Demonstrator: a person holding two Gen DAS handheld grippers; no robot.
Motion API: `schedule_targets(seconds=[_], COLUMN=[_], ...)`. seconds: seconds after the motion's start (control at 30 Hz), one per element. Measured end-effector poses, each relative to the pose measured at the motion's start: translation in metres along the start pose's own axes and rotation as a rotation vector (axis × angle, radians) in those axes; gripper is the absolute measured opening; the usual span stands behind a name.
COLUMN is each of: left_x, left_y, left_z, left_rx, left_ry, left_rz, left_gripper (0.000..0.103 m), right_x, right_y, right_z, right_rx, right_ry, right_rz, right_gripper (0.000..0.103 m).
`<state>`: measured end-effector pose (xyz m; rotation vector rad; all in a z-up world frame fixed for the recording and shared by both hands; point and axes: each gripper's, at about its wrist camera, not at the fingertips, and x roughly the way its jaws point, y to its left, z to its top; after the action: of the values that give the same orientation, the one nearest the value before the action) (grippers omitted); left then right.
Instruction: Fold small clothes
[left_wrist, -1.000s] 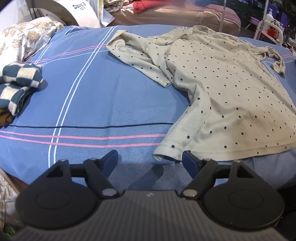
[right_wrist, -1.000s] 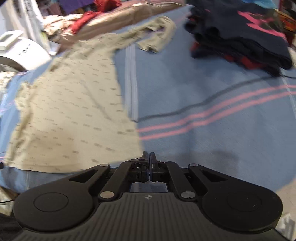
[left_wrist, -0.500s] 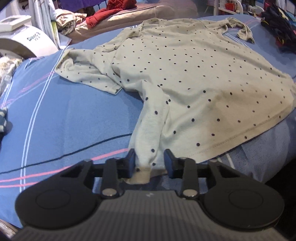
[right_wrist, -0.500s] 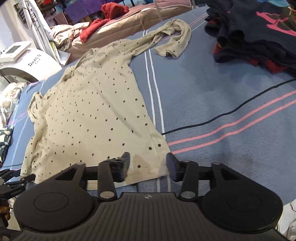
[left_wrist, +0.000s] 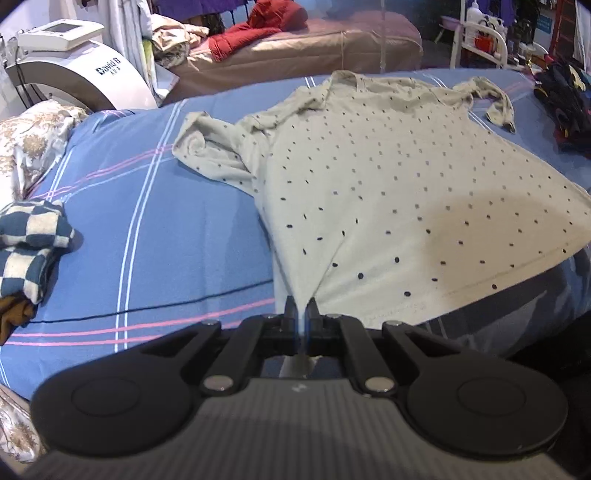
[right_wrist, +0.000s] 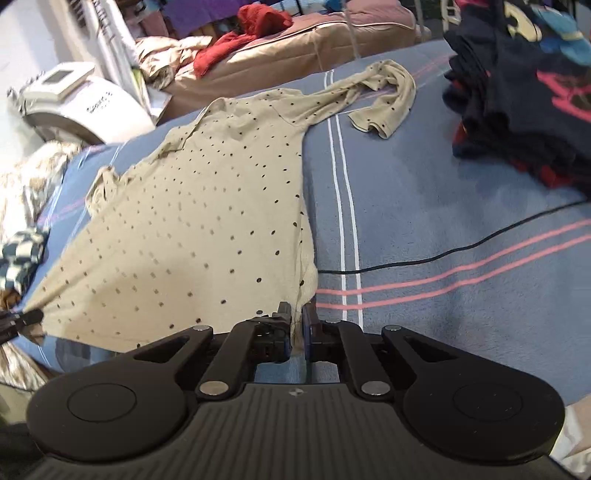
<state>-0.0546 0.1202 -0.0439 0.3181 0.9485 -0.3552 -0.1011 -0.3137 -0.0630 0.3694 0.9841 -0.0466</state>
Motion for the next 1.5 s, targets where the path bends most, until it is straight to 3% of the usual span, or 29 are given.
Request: schedule_targets(seconds=[0.1, 0.17, 0.2, 0.23, 0.27, 0.3, 0.4, 0.43, 0.53, 0.63, 0.67, 0.87, 0.93, 1.03, 1.1, 1.23, 1.3, 1.33, 1.37, 1.4, 1.5], left_x=[0.028, 0.052, 0.060, 0.067, 0.069, 0.068, 0.053, 0.046, 0.028, 0.020, 0.021, 0.050, 0.068, 0.109, 0.138, 0.208, 0.246, 0.263, 0.279, 0.292, 0.313], left_y=[-0.008, -0.012, -0.013, -0.013, -0.012, -0.011, 0.005, 0.014, 0.026, 0.028, 0.025, -0.016, -0.038, -0.057, -0.065, -0.075, -0.076, -0.075, -0.073, -0.069, -0.056], left_z=[-0.015, -0.027, -0.032, -0.037, -0.040, -0.041, -0.038, -0.035, -0.019, 0.013, 0.026, 0.105, 0.128, 0.157, 0.176, 0.215, 0.234, 0.243, 0.253, 0.260, 0.281], left_rx=[0.039, 0.057, 0.065, 0.077, 0.085, 0.090, 0.081, 0.067, 0.036, 0.002, -0.009, -0.031, 0.021, 0.128, 0.202, 0.292, 0.320, 0.330, 0.335, 0.341, 0.337], left_ry=[0.098, 0.155, 0.174, 0.185, 0.188, 0.182, 0.159, 0.150, 0.083, -0.051, -0.081, -0.276, -0.317, -0.364, -0.358, -0.298, -0.254, -0.226, -0.197, -0.178, -0.221], left_rz=[0.009, 0.037, 0.059, 0.082, 0.113, 0.149, 0.212, 0.235, 0.292, 0.240, 0.212, 0.069, 0.045, 0.007, -0.048, -0.108, -0.089, -0.076, -0.070, -0.068, -0.008], left_gripper=[0.004, 0.009, 0.017, 0.023, 0.042, 0.064, 0.088, 0.090, 0.092, 0.101, 0.103, 0.103, 0.103, 0.101, 0.084, 0.071, 0.055, 0.051, 0.045, 0.044, 0.045], right_x=[0.019, 0.036, 0.043, 0.050, 0.054, 0.054, 0.043, 0.037, 0.019, 0.017, 0.021, 0.059, 0.076, 0.091, 0.098, 0.114, 0.136, 0.149, 0.165, 0.181, 0.220], right_y=[-0.006, -0.010, -0.011, -0.012, -0.014, -0.017, -0.022, -0.022, -0.024, -0.020, -0.014, 0.028, 0.041, 0.052, 0.058, 0.068, 0.069, 0.071, 0.071, 0.070, 0.071], right_z=[-0.012, -0.021, -0.025, -0.027, -0.029, -0.029, -0.018, -0.013, 0.007, 0.030, 0.039, 0.076, 0.084, 0.087, 0.092, 0.123, 0.149, 0.163, 0.179, 0.194, 0.235], right_rx=[0.010, 0.015, 0.009, 0.007, 0.023, 0.041, 0.038, 0.025, -0.013, -0.038, -0.048, -0.021, -0.008, -0.028, -0.099, -0.306, -0.391, -0.412, -0.417, -0.408, -0.367], right_ry=[0.064, 0.079, 0.087, 0.101, 0.104, 0.101, 0.083, 0.061, -0.027, -0.105, -0.120, -0.136, -0.102, -0.129, -0.153, -0.223, -0.211, -0.195, -0.170, -0.152, -0.147], right_rz=[-0.028, -0.054, -0.064, -0.069, -0.075, -0.076, -0.125, -0.163, -0.224, -0.184, -0.166, 0.034, 0.057, 0.135, 0.171, 0.108, 0.101, 0.089, 0.087, 0.098, 0.119], right_gripper=[0.011, 0.012, 0.013, 0.021, 0.030, 0.033, 0.053, 0.064, 0.073, 0.103, 0.103, 0.103, 0.103, 0.103, 0.103, 0.103, 0.079, 0.049, 0.043, 0.043, 0.042])
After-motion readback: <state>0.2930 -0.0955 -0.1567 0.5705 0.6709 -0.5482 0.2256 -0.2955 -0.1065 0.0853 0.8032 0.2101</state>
